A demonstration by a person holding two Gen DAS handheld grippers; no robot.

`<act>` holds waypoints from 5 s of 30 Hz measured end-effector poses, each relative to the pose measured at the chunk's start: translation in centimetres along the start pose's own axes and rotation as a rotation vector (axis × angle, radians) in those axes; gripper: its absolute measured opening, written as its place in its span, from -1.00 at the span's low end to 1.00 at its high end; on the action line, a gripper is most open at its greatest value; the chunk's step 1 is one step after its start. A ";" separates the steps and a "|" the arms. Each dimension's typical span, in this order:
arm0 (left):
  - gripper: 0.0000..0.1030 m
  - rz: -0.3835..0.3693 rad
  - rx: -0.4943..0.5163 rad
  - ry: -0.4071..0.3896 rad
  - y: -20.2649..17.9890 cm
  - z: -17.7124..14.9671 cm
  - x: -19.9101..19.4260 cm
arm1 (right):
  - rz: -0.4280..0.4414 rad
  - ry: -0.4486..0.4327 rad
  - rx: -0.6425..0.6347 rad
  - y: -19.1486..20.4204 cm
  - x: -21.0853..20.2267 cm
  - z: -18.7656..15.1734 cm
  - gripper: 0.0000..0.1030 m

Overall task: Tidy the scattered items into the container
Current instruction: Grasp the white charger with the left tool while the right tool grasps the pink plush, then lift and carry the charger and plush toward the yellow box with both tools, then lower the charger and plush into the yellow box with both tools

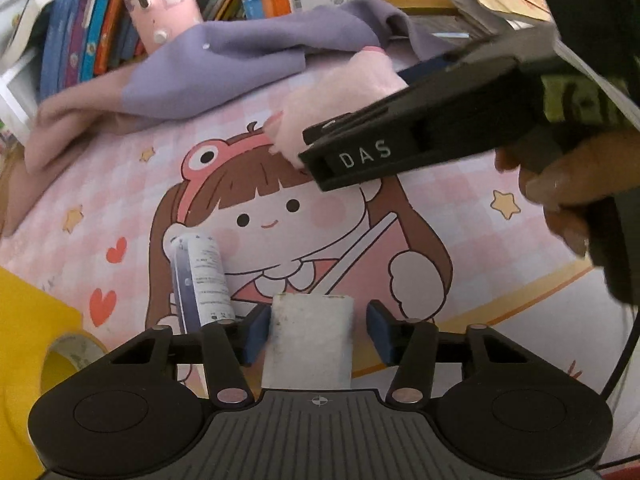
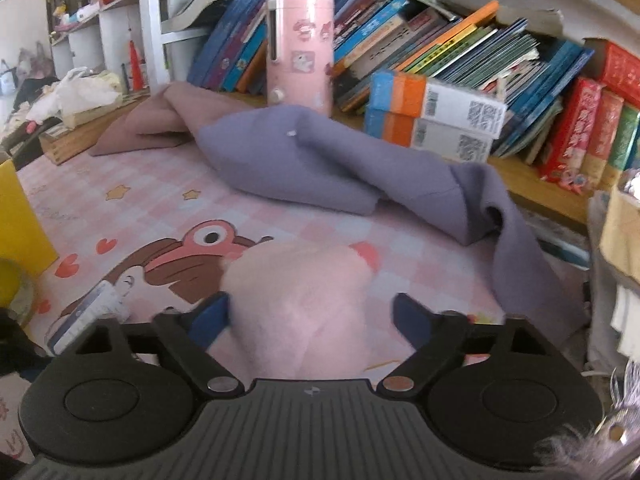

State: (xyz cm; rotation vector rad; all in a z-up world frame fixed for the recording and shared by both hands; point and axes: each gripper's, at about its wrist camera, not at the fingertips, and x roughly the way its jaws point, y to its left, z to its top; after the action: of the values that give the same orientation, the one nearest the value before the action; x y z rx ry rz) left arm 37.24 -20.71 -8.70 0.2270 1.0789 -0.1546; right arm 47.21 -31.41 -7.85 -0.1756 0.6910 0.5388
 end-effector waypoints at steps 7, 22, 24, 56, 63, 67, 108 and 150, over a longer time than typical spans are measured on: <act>-0.14 -0.007 0.014 0.019 -0.4 0.4 0.1 | 0.028 -0.027 0.089 -0.4 -1.0 -0.9 0.14; -0.19 0.044 -0.060 -0.069 1.4 0.6 -3.9 | -0.052 -0.071 0.124 0.0 -5.8 -2.3 0.13; -0.19 0.035 -0.065 -0.083 1.4 0.3 -4.6 | -0.052 -0.077 0.117 0.4 -6.4 -2.2 0.13; -0.19 -0.090 -0.116 -0.392 5.1 -8.6 -15.4 | -0.152 -0.114 0.129 9.0 -17.3 -3.9 0.14; -0.19 -0.117 -0.066 -0.470 7.0 -11.5 -18.2 | -0.178 -0.125 0.155 12.8 -18.6 -3.8 0.14; -0.19 -0.135 -0.069 -0.501 9.0 -13.3 -19.6 | -0.198 -0.123 0.152 15.5 -19.5 -3.9 0.14; -0.19 -0.122 -0.315 -0.640 26.2 -25.8 -25.5 | -0.146 -0.224 0.003 38.6 -23.3 -1.1 0.14; -0.18 0.036 -0.135 -0.277 31.7 -17.6 -9.9 | 0.000 0.178 -0.114 40.1 4.5 10.0 0.15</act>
State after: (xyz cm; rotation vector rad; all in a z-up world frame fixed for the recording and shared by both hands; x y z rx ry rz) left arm 25.09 14.58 -4.46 0.0997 0.8061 -0.0773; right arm 34.60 7.83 -2.28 -0.3334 0.8335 0.5671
